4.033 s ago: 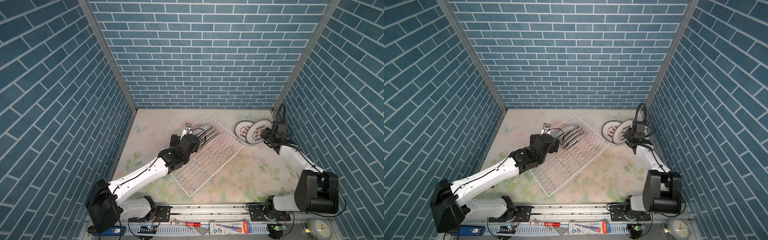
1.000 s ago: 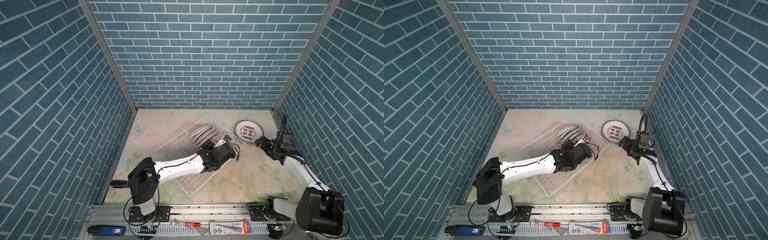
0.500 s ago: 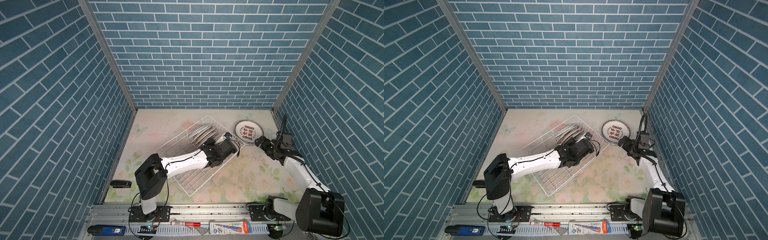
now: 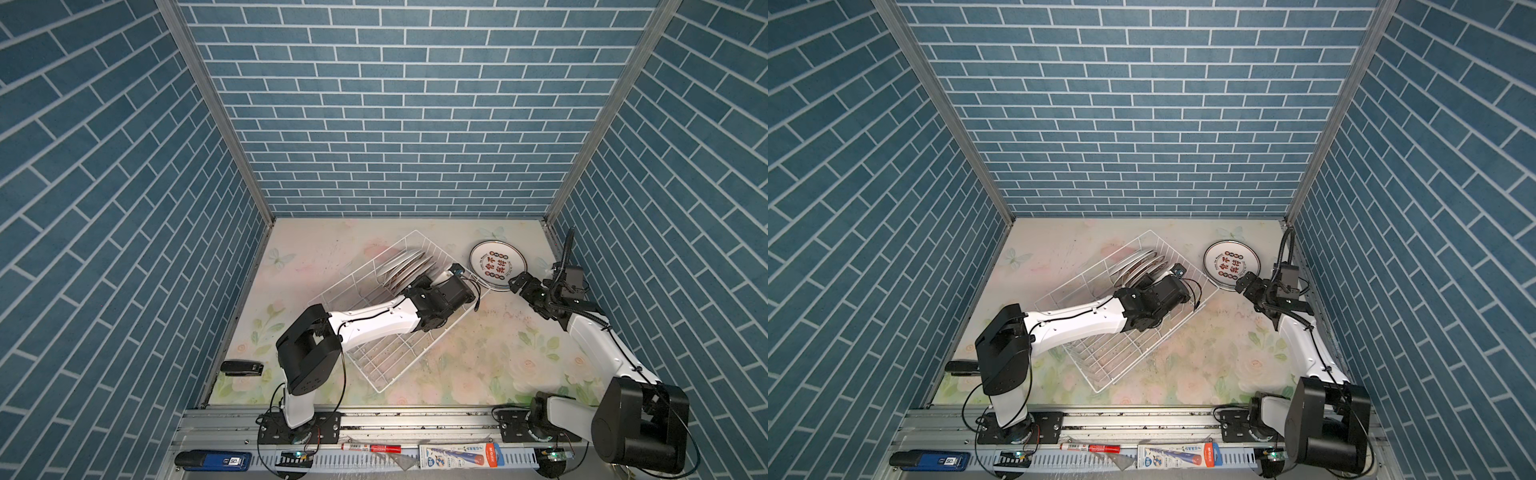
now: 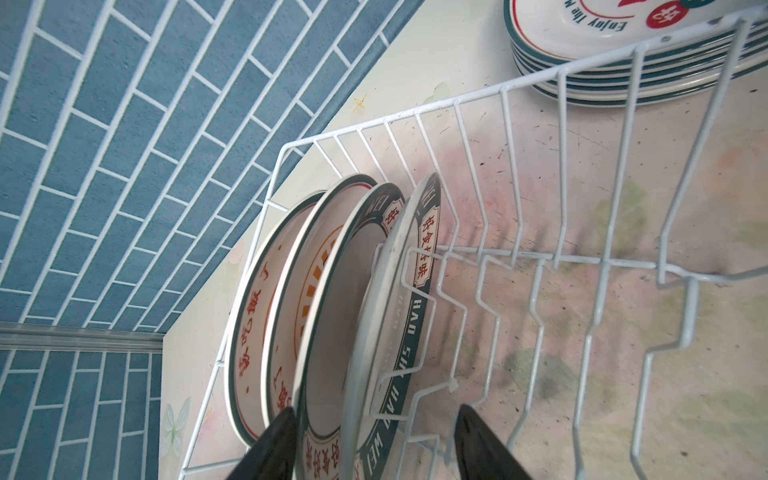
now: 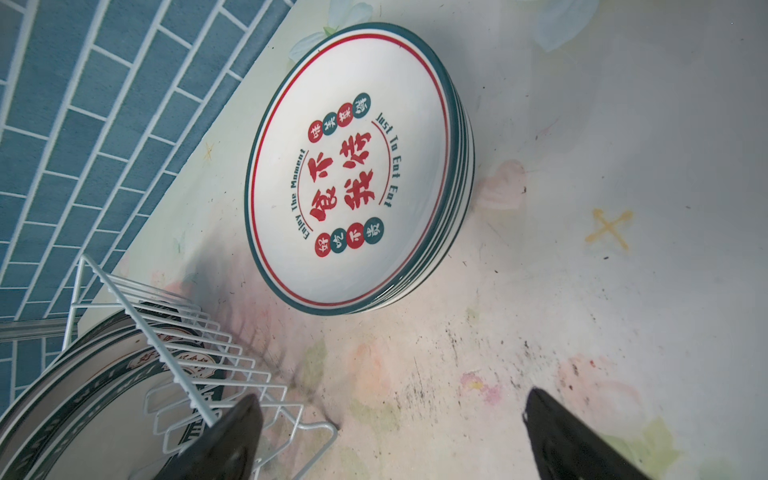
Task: Unload the plates from the dish rack
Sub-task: 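Lower the left gripper onto the next rack plate while the right gripper withdraws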
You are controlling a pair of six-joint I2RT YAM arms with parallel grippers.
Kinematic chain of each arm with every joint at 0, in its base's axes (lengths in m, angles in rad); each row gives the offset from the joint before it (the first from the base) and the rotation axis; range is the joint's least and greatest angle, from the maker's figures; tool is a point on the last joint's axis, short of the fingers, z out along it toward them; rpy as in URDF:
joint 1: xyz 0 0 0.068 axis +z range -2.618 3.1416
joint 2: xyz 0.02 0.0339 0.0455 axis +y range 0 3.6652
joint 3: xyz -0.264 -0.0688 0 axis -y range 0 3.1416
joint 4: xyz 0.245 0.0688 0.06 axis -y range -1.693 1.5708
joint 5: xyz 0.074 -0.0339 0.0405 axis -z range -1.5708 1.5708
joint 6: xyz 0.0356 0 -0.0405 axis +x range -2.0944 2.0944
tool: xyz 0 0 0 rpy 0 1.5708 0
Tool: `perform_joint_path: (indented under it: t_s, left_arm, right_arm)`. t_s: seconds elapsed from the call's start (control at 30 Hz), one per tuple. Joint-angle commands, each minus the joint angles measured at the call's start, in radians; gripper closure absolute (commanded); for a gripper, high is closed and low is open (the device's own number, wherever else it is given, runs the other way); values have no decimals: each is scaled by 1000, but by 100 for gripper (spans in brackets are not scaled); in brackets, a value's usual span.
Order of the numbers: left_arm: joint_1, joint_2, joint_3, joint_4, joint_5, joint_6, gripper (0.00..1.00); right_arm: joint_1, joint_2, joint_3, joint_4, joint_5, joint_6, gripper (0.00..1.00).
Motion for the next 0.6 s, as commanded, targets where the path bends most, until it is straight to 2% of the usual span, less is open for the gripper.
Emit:
perform_joint_path:
  t_s: [0.0, 0.37, 0.57]
  left_arm:
    - [22, 26, 27, -14, 10, 2, 39]
    - [38, 63, 40, -6, 28, 11, 48]
    - [40, 58, 33, 1, 14, 4, 47]
  right_arm:
    - [-4, -11, -26, 11, -16, -36, 1]
    - [-4, -7, -23, 13, -21, -38, 1]
    - [-3, -5, -23, 17, -31, -42, 1]
